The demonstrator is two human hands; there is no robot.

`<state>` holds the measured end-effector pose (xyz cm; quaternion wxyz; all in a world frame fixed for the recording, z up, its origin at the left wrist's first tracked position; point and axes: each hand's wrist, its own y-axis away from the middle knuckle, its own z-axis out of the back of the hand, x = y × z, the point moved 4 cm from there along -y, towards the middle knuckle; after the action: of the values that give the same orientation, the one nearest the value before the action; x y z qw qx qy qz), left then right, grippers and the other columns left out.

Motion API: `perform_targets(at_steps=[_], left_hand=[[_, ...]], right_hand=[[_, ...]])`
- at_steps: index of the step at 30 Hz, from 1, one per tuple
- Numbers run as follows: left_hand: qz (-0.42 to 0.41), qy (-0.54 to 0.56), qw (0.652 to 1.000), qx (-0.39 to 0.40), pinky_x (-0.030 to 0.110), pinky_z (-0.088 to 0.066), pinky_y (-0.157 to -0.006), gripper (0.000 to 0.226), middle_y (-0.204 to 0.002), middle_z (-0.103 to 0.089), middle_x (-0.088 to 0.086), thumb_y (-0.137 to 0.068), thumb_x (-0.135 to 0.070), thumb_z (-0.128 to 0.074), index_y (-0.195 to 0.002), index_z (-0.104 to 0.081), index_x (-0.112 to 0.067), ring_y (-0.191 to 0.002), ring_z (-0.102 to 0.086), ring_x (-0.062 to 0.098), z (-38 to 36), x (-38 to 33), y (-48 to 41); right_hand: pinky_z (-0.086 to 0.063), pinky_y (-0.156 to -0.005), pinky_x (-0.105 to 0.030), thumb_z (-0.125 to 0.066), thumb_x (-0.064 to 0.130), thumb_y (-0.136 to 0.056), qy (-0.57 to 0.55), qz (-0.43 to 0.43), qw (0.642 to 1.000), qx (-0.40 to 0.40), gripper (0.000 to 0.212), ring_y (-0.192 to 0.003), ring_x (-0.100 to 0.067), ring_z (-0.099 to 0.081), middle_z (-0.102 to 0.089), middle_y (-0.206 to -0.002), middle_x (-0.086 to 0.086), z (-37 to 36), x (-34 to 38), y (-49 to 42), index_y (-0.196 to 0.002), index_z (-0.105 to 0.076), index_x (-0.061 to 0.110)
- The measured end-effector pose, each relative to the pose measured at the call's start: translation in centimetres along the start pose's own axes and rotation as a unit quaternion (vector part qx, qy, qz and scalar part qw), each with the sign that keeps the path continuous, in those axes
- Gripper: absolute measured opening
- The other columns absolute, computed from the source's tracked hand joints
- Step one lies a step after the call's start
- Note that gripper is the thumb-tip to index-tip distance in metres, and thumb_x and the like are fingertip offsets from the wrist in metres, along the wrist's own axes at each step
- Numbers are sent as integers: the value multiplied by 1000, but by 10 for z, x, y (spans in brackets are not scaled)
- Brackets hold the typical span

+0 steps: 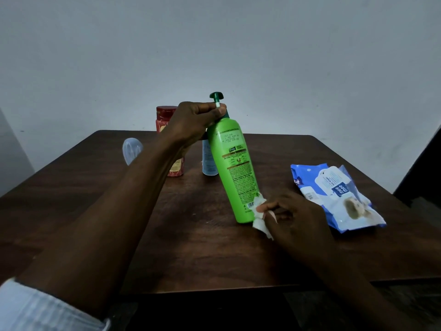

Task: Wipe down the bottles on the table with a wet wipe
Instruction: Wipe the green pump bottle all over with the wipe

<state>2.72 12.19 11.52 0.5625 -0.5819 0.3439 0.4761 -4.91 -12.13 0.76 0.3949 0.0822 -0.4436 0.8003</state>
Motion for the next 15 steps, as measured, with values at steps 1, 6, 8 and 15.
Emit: perform_targets(at_steps=[1,6,8,15], left_hand=[[0,1,1000,0,37,-60,-85,24,-102,-73,7,-94,-20,-67,-116,-72,-11,-95,-67,16,0,1,0],[1,8,1000,12,29,-60,-78,25,-104,-73,7,-93,-19,-68,-116,-72,-11,-93,-68,13,-2,-2,-1],[0,3,1000,15,30,-61,-79,25,-106,-73,9,-93,-19,-68,-116,-72,-11,-94,-68,14,-2,-3,-1],[-1,-2,1000,18,33,-60,-84,23,-111,-73,11,-93,-20,-68,-115,-72,-13,-99,-67,15,1,-3,0]], right_hand=[[-53,-78,-19,-65,21,-82,26,28,999,8,15,-87,0,-66,-69,-96,15,-2,4,2,-89,-75,29],[-34,-90,-3,-63,13,-82,53,156,984,67,17,-91,-3,-57,-71,-94,5,-19,29,0,-88,-78,17],[-34,-93,-3,-61,15,-84,43,186,979,77,18,-93,-3,-57,-74,-94,5,-22,29,-1,-85,-79,17],[-46,-85,-7,-66,6,-81,-7,56,998,-4,19,-93,3,-66,-72,-93,16,7,3,-6,-88,-78,20]])
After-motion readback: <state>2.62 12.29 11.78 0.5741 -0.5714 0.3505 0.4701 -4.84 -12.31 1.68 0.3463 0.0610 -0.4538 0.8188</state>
